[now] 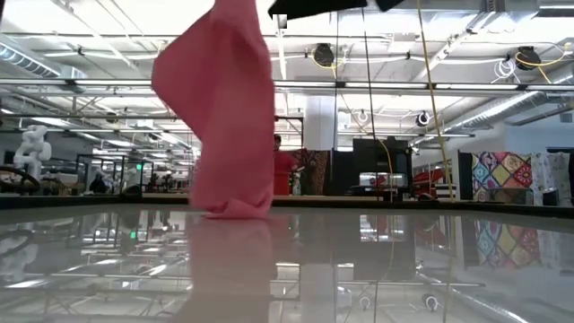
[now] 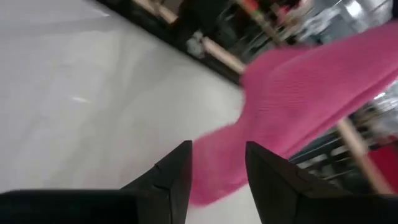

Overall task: Roll towel
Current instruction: Fold the pink towel

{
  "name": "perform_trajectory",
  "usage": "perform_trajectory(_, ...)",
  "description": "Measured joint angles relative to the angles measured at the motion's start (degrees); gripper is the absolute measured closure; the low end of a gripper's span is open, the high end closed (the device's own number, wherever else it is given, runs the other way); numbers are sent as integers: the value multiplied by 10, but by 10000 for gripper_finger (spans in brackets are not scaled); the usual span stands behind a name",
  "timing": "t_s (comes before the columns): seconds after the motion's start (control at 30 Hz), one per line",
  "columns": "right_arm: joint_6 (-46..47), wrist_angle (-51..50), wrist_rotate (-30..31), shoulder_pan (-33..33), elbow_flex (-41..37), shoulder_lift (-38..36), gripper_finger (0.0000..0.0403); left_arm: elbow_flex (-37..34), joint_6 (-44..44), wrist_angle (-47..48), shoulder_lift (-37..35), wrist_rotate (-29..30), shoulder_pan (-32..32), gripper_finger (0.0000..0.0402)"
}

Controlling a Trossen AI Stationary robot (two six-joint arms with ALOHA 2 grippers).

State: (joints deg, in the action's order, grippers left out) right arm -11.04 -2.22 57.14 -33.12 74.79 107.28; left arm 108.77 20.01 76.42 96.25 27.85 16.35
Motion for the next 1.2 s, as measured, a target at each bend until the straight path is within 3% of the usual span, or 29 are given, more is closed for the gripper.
perform_trajectory(0.2, -141, 142, 27, 10, -36, 0, 263, 0, 22, -11, 4, -53, -22, 401)
perform_trajectory(0.37, -183, 189, 10, 21, -53, 0, 251, 0, 22, -53, 4, -85, -30, 401)
perform_trajectory(0.57, -197, 225, -5, 35, -53, 0, 187, 0, 36, -76, 4, -102, -50, 401)
perform_trajectory(0.8, -247, 270, 44, 51, -53, 0, 133, 0, 38, -126, 4, -148, -55, 401)
perform_trajectory(1.03, -267, 269, 108, 70, -53, 4, 157, 0, 51, -147, 4, -173, -54, 401)
perform_trajectory(1.2, -279, 274, 120, 69, -53, 4, 216, 0, 52, -133, 4, -184, -52, 401)
